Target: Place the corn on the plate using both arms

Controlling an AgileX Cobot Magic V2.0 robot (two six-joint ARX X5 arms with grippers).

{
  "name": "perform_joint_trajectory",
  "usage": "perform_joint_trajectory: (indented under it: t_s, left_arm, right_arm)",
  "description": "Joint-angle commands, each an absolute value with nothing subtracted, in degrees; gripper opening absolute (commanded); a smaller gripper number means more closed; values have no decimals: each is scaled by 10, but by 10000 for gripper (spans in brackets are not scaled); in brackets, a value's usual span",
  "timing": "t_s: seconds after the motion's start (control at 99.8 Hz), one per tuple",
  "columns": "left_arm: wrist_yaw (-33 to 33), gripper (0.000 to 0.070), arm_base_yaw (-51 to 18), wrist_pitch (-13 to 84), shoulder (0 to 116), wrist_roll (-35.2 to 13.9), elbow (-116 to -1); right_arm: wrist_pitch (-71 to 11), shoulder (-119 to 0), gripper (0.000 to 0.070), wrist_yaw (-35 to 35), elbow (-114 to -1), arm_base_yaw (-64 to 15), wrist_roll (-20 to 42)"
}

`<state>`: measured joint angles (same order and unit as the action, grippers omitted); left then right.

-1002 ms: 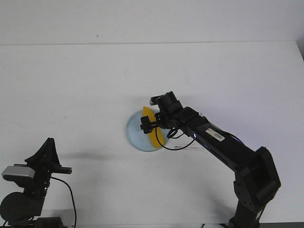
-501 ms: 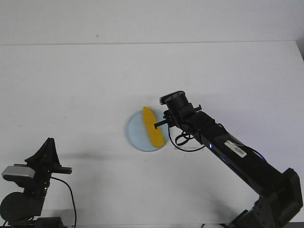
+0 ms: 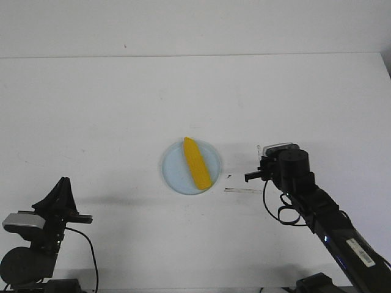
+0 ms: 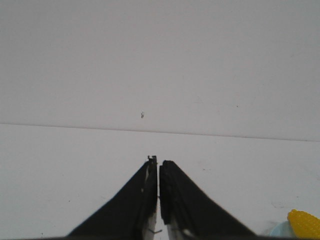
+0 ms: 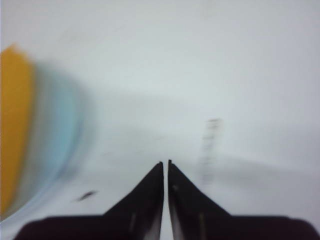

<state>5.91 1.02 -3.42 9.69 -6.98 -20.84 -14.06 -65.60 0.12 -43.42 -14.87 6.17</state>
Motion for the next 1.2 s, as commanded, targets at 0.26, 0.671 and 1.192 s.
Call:
perform_joint_trajectory:
  t_s: [0.26,0.671,1.192]
  left_arm:
    - [58,2,11,-43,96,-67,-211]
    - [58,2,11,-43,96,-67,-211]
    - [58,2,11,-43,96,-67,-211]
  right_arm:
    - [64,-540,15,-1,-292,-32,46]
    - [38,-316,15,-1,-243,-1,1]
    - [-22,-161,15,0,-243,0,1]
